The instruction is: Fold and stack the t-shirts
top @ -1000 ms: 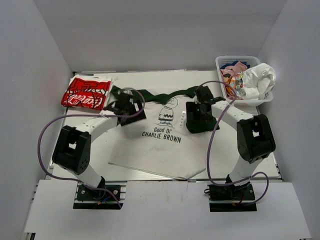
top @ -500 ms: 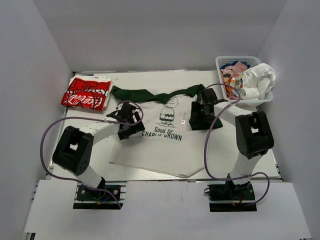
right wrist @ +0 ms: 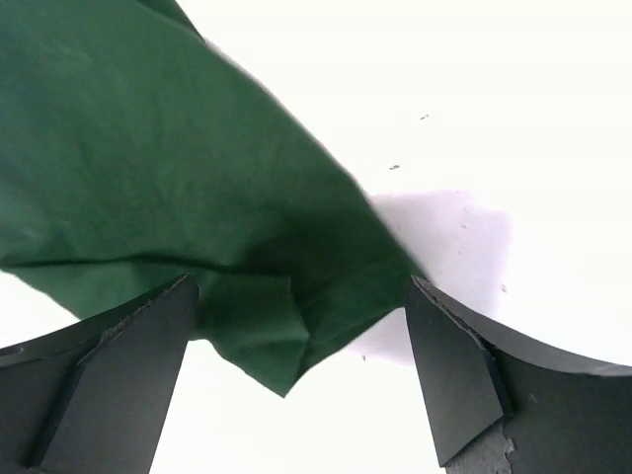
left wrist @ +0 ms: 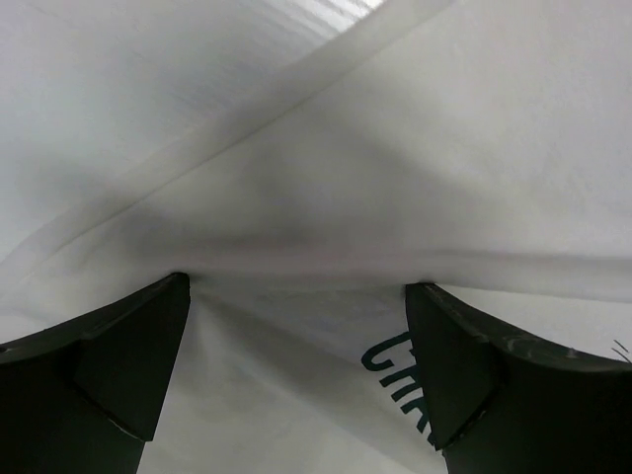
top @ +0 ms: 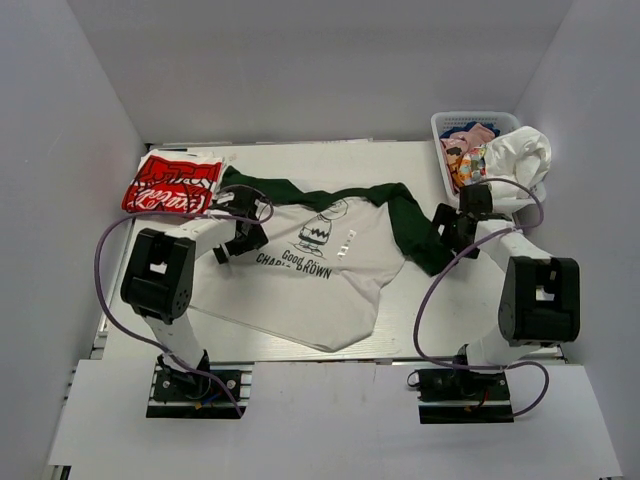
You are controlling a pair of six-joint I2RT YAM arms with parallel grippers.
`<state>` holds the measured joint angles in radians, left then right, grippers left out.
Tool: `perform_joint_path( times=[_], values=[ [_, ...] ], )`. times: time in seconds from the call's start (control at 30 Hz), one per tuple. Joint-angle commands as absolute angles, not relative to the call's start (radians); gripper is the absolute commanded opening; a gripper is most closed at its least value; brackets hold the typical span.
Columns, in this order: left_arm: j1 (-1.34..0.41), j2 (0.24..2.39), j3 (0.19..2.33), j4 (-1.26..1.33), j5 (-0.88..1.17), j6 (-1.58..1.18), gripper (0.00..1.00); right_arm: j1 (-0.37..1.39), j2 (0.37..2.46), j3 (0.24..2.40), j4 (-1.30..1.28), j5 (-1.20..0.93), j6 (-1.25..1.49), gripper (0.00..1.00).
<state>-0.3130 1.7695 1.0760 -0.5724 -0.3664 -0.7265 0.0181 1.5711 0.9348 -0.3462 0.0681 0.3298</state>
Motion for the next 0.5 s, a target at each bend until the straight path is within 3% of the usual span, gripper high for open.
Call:
perform_joint_path(
  times=[0.0, 0.07, 0.23, 0.47],
  values=[
    [-0.295, 1.784, 1.126, -0.692, -0.449, -0.643, 1.00, 0.056, 1.505, 0.974, -0.385, 0.078, 0.299, 0.90],
    [-0.304, 1.718, 1.147, -0.683, -0.399, -0.617, 1.00, 0.092, 1.483, 1.002, -0.376, -0.026, 0.269, 0.90],
    [-0.313, 1.557, 1.053, -0.628, -0.220, -0.638, 1.00, 0.250, 1.531, 1.086, -0.315, -0.035, 0.255, 0.90],
    [-0.304, 1.508, 0.875, -0.597, -0.178, -0.733, 1.00, 0.345, 1.868, 1.366, -0.305, -0.050, 0.253, 0.90]
  ],
)
